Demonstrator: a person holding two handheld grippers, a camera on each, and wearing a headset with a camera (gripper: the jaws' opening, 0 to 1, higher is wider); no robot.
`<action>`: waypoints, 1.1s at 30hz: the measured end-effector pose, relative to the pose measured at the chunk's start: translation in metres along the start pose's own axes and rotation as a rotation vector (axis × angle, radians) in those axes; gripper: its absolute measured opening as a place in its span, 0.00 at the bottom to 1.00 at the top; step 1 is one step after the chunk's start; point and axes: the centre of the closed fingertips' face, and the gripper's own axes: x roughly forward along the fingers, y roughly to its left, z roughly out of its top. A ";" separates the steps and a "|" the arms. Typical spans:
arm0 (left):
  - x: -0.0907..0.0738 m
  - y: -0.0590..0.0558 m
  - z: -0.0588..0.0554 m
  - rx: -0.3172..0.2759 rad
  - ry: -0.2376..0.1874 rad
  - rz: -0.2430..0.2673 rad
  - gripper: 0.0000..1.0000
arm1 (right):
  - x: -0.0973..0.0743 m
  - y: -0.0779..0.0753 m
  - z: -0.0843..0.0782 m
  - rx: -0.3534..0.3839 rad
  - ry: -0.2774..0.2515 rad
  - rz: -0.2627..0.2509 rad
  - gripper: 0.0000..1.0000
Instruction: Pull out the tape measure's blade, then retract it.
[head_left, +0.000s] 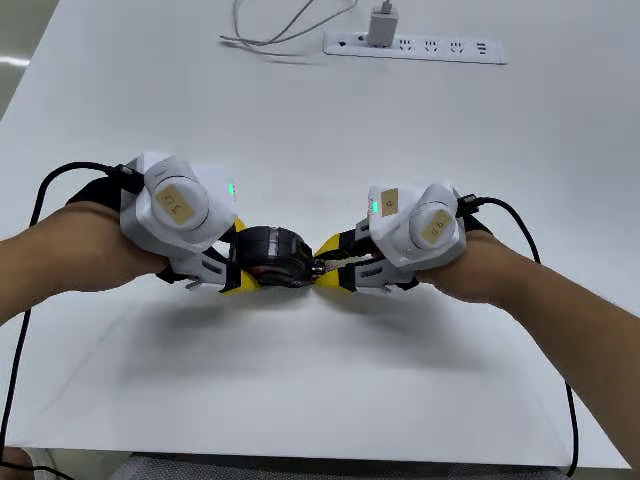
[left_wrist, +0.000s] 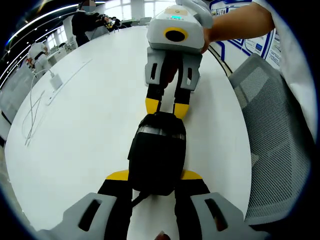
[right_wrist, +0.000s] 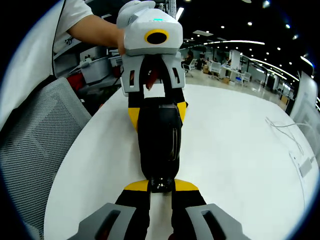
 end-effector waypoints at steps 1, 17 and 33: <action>0.000 0.000 0.000 0.001 0.001 0.000 0.28 | 0.000 0.000 0.000 -0.004 -0.001 0.001 0.12; 0.000 0.000 -0.001 0.019 0.004 -0.001 0.27 | 0.000 0.000 0.000 0.025 0.001 -0.015 0.10; 0.000 0.000 -0.001 0.010 0.018 -0.009 0.27 | -0.004 0.000 -0.002 0.040 0.001 -0.027 0.09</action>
